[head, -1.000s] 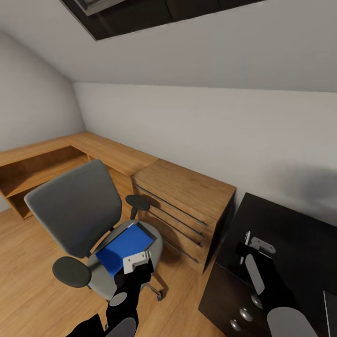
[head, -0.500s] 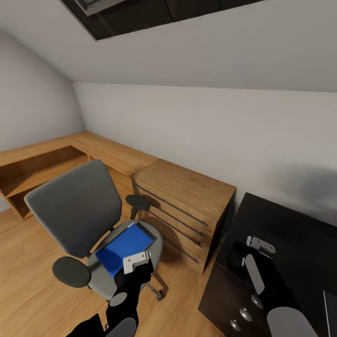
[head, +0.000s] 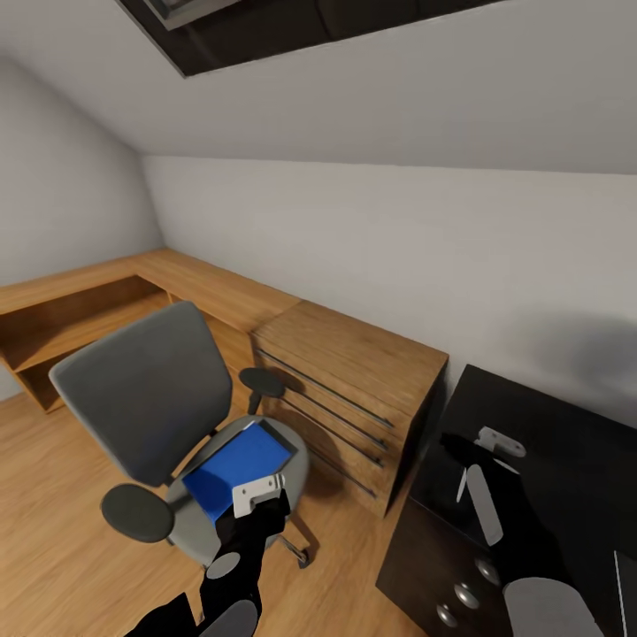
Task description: In the bedroom, organize the workspace by keeping the computer under the desk, ensuring the monitor is on the desk, placing the keyboard on the desk next to the monitor, placing the mouse on the desk next to the keyboard, moving the folder from the swivel chair onto the desk next to the mouse, stacking the notebook on top of the folder with the pen on top of the notebook, and positioning the swivel chair next to the desk.
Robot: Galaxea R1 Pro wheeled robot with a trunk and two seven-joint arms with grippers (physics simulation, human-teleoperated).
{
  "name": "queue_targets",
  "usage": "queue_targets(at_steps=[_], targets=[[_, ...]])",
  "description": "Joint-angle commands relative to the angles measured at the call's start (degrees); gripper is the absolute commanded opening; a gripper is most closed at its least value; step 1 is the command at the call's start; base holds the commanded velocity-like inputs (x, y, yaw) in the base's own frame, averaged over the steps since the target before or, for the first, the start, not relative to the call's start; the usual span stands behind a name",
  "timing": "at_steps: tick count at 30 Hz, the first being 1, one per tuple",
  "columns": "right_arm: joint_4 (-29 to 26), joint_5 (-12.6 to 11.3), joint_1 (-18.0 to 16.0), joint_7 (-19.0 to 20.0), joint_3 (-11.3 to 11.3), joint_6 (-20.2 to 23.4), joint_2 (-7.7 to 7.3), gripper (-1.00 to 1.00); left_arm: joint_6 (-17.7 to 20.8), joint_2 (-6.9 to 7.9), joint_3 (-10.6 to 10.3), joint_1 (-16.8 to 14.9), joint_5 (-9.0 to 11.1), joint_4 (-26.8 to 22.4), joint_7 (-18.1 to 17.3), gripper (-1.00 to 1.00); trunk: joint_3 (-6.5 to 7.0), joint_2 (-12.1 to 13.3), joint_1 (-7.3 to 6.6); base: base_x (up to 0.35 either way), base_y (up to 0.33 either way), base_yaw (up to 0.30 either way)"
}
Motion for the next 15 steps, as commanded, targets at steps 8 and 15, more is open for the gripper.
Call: queue_targets(at_steps=[8, 15], targets=[[-0.24, -0.45, -0.03, -0.41, -0.01, 0.17, 0.60, 1.00, 0.60, 0.06, -0.10, -0.10, 0.01, -0.11, 0.39, 1.00, -0.06, -0.04, 0.00, 0.000, 0.000, 0.240], [-0.24, -0.48, -0.03, -0.41, -0.01, 0.17, 0.62, 1.00, 0.60, 0.06, -0.10, -0.10, -0.01, -0.11, 0.42, 1.00, -0.06, -0.04, 0.00, 0.000, 0.000, 0.277]])
